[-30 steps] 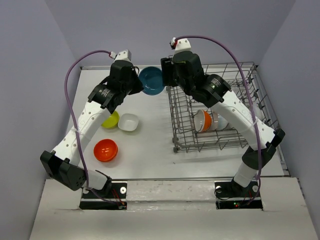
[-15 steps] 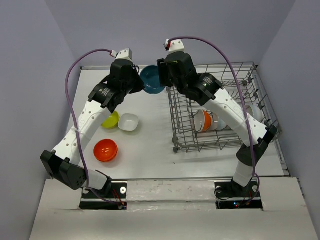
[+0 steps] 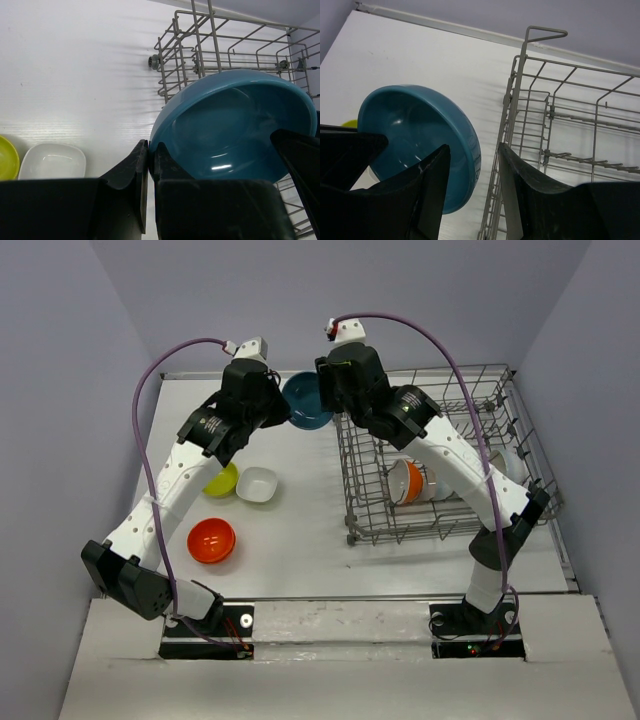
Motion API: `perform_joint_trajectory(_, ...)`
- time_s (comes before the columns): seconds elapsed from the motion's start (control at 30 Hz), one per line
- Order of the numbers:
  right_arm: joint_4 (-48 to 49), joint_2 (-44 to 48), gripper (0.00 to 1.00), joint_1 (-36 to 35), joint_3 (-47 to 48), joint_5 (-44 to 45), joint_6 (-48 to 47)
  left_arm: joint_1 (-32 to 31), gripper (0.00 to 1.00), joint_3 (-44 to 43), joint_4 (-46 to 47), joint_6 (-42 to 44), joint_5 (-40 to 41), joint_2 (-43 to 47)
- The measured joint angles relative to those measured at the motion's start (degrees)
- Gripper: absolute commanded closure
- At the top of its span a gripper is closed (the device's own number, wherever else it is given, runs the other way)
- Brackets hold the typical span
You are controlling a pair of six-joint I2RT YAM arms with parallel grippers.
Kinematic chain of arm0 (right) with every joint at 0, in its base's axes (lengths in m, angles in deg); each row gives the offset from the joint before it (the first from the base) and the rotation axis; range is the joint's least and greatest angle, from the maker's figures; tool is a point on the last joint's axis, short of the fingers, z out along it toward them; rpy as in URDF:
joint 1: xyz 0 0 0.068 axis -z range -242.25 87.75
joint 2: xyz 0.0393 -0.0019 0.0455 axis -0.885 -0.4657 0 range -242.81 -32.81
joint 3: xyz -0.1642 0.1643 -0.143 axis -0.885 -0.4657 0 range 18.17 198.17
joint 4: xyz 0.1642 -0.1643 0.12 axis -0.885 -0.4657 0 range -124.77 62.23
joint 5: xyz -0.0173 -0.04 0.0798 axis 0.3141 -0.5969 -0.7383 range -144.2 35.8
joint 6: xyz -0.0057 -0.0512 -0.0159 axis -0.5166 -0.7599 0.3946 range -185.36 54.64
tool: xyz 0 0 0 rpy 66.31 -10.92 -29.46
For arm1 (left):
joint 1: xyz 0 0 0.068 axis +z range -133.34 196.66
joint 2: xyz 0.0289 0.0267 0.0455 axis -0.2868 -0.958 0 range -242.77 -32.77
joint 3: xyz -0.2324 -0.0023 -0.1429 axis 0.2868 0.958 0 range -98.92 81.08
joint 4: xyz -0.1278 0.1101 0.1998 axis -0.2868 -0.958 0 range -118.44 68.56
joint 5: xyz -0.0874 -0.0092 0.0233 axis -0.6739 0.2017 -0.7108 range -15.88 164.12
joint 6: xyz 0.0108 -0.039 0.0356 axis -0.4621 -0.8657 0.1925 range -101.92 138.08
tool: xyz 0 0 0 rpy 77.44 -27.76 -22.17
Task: Load the bowls into the dish rack
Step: Pass from the left arm to the right
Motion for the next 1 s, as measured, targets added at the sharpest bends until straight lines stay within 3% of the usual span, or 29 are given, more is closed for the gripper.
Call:
perform_joint_trajectory(0.43,-0.02,-0.52,0.57,0.00,0.00,0.55,-0.28,-0.04,1.00,0.00,-0.02,0.07,-0.07,0.00)
perform_joint_trajectory(1.0,-1.16,-0.61,0.92,-0.02,0.00,1.27,-2.08,-0.44,1.00,0.00,0.59,0.31,-0.15,0.02)
